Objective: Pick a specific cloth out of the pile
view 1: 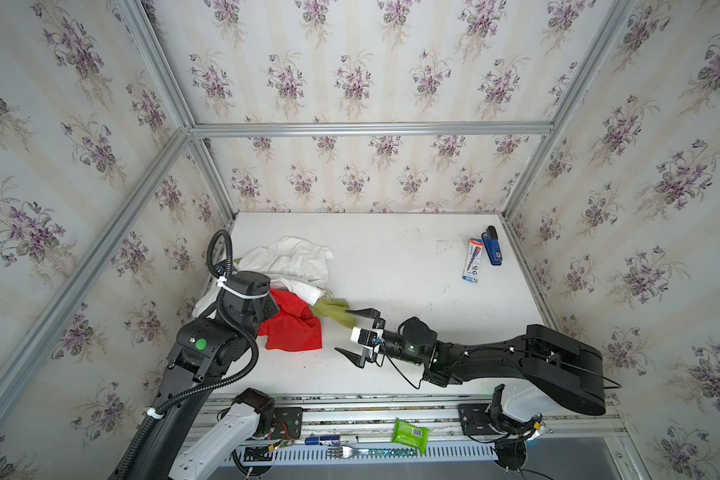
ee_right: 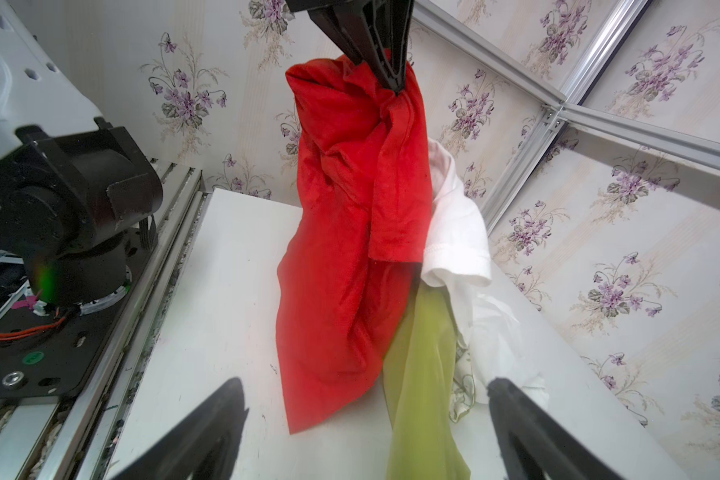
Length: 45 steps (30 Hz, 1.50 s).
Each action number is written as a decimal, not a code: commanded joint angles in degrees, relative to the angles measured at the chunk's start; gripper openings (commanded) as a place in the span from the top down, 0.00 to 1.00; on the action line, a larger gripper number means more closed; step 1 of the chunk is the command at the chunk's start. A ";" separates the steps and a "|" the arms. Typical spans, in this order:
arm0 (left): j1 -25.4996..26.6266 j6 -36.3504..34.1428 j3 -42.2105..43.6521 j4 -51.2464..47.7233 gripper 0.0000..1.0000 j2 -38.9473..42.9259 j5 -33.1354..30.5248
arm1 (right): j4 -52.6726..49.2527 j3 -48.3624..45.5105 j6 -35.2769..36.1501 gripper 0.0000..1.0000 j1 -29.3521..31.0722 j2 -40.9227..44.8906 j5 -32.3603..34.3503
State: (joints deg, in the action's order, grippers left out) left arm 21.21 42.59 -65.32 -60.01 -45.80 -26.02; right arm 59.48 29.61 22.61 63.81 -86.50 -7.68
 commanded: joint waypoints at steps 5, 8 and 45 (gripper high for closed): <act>-0.23 -1.01 -1.46 2.69 0.89 0.95 -0.61 | -0.87 0.32 3.86 0.06 0.11 1.91 -0.48; -0.29 -1.50 -1.72 2.61 0.89 1.54 -0.78 | -2.19 0.96 4.29 0.06 0.09 2.65 -1.22; -0.38 -13.46 -14.27 2.84 0.96 2.91 4.13 | -11.57 12.48 1.33 0.08 0.24 4.72 -7.69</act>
State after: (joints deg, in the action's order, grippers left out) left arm 20.93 30.85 -78.61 -60.38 -42.89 -22.50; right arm 48.82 40.45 26.11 63.90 -82.61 -14.55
